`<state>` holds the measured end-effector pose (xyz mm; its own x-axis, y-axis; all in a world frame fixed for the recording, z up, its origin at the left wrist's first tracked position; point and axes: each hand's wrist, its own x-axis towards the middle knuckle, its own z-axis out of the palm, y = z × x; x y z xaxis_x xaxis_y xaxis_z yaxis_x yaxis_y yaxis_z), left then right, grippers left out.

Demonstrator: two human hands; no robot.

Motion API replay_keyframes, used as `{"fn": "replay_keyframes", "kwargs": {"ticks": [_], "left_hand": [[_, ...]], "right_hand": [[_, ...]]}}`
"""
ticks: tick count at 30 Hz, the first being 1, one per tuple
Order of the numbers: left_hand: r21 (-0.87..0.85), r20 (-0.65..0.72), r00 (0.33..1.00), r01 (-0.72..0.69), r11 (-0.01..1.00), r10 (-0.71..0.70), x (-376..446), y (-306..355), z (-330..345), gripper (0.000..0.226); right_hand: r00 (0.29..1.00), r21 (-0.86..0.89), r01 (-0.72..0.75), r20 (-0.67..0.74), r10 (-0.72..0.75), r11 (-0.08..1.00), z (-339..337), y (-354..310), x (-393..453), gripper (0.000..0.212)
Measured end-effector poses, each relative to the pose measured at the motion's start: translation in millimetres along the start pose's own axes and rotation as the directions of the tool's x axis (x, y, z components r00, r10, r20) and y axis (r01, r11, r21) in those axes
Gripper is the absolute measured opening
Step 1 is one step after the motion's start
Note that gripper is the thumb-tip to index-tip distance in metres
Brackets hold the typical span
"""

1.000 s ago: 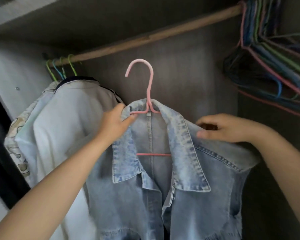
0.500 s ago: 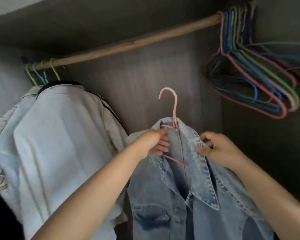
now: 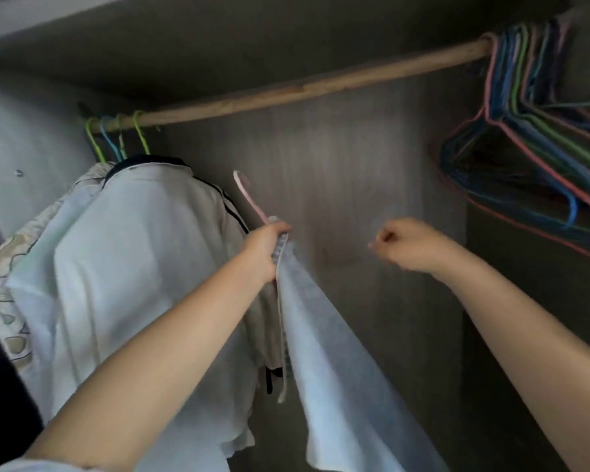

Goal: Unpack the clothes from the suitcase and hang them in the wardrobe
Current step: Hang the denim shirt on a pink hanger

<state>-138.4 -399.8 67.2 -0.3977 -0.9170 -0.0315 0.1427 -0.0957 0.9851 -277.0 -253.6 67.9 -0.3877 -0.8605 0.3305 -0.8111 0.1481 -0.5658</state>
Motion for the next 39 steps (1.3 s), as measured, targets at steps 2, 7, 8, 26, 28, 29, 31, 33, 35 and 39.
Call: {"fn": "replay_keyframes", "kwargs": {"ticks": [2,7,8,26,28,29,31,33,35,39], "left_hand": [[0.088,-0.031,0.996,-0.080,0.993,0.083,7,21,-20,0.020],[0.474,-0.149,0.890,-0.318,0.821,0.430,2,80,-59,0.019],[0.577,-0.157,0.836,-0.354,0.736,0.525,4,93,-66,0.021],[0.822,-0.118,0.792,-0.259,0.506,0.598,103,181,-133,0.030],[0.850,-0.099,0.803,-0.239,0.470,0.588,106,183,-135,0.033],[0.860,-0.089,0.811,-0.230,0.455,0.578,109,182,-135,0.034],[0.892,-0.062,0.838,-0.197,0.406,0.542,118,176,-134,0.036],[0.925,-0.061,0.861,-0.141,0.352,0.505,125,169,-134,0.037],[0.938,-0.064,0.873,-0.114,0.329,0.484,128,168,-135,0.039],[0.984,-0.019,0.847,-0.079,0.160,0.532,113,160,-134,0.044]], "right_hand": [[0.996,-0.140,0.040,-0.078,-0.051,0.989,-4,-22,24,0.029],[0.927,-0.323,0.128,-0.298,-0.229,0.938,-1,-77,78,0.035],[0.897,-0.367,0.172,-0.325,-0.300,0.914,-3,-89,88,0.038],[0.853,-0.657,0.189,-0.259,-0.454,0.730,7,-129,179,0.073],[0.865,-0.662,0.183,-0.244,-0.439,0.727,7,-131,179,0.076],[0.870,-0.661,0.183,-0.236,-0.434,0.728,6,-132,178,0.077],[0.876,-0.657,0.184,-0.227,-0.424,0.731,5,-133,177,0.079],[0.882,-0.655,0.183,-0.219,-0.417,0.733,4,-133,175,0.080],[0.886,-0.653,0.184,-0.213,-0.412,0.734,2,-134,175,0.081],[0.888,-0.636,0.194,-0.211,-0.410,0.747,1,-136,173,0.082]]}}
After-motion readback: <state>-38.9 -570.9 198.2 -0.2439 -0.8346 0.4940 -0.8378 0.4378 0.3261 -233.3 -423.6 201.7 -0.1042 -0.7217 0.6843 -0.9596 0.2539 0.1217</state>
